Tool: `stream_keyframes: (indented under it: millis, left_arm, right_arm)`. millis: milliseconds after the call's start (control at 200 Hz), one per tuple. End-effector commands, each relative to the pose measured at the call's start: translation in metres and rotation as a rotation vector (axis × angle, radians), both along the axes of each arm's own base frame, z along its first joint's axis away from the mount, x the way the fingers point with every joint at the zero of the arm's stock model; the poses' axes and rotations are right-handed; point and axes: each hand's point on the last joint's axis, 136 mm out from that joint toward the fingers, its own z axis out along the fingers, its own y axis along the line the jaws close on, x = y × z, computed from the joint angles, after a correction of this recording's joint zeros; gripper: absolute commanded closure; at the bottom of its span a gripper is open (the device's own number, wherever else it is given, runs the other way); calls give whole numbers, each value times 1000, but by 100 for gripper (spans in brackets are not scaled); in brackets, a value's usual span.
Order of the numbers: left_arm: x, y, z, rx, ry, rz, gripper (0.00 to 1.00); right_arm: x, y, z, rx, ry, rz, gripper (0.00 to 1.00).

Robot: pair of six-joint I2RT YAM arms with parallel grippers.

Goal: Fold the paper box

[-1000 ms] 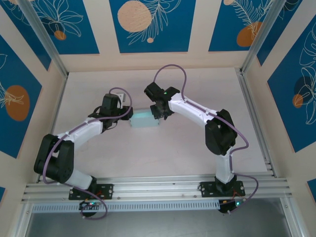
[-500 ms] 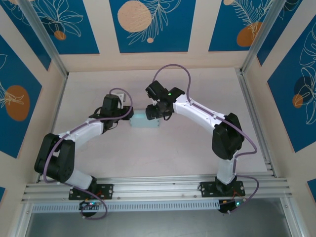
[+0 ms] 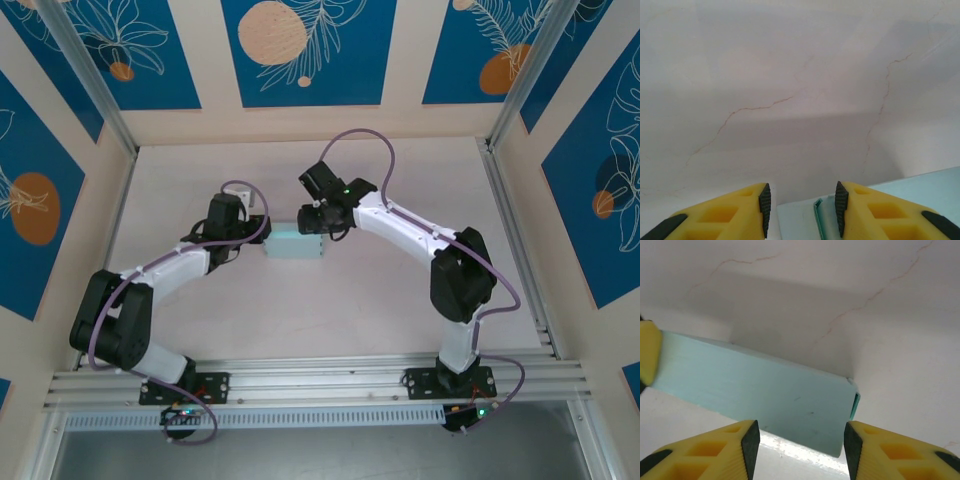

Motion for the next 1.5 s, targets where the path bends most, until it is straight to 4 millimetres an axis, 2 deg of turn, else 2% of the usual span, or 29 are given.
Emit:
stream_keyframes:
  millis: [0, 315, 515, 635, 735, 985, 1050, 1255, 1495]
  left_arm:
    - [-49, 11, -72, 102, 261, -22, 60]
    - [-51, 11, -72, 96, 264, -17, 60]
    - [-52, -1, -63, 34, 252, -57, 60]
    - [-51, -18, -48, -68, 232, -130, 59]
    - [-50, -27, -34, -149, 218, -170, 50]
    - [-58, -36, -7, -252, 188, -242, 50]
    - [-62, -35, -8, -265, 195, -249, 55]
    - [-68, -34, -28, -281, 236, -242, 74]
    - [-84, -31, -28, -268, 226, -278, 74]
  right_arm:
    - [-1, -7, -25, -5, 56, -55, 53]
    - [-27, -23, -87, -19, 195, -113, 53]
    - [-35, -29, -114, -7, 259, -132, 64]
    - [-36, -29, -115, -4, 262, -127, 65]
    - [-34, -27, -112, -2, 258, -123, 65]
    - [-35, -27, -110, -1, 258, -120, 65]
    - [-35, -27, -110, 2, 256, -117, 66]
    - [-38, -26, -110, 1, 256, -111, 67]
    - [-48, -30, -100, -1, 228, -103, 70]
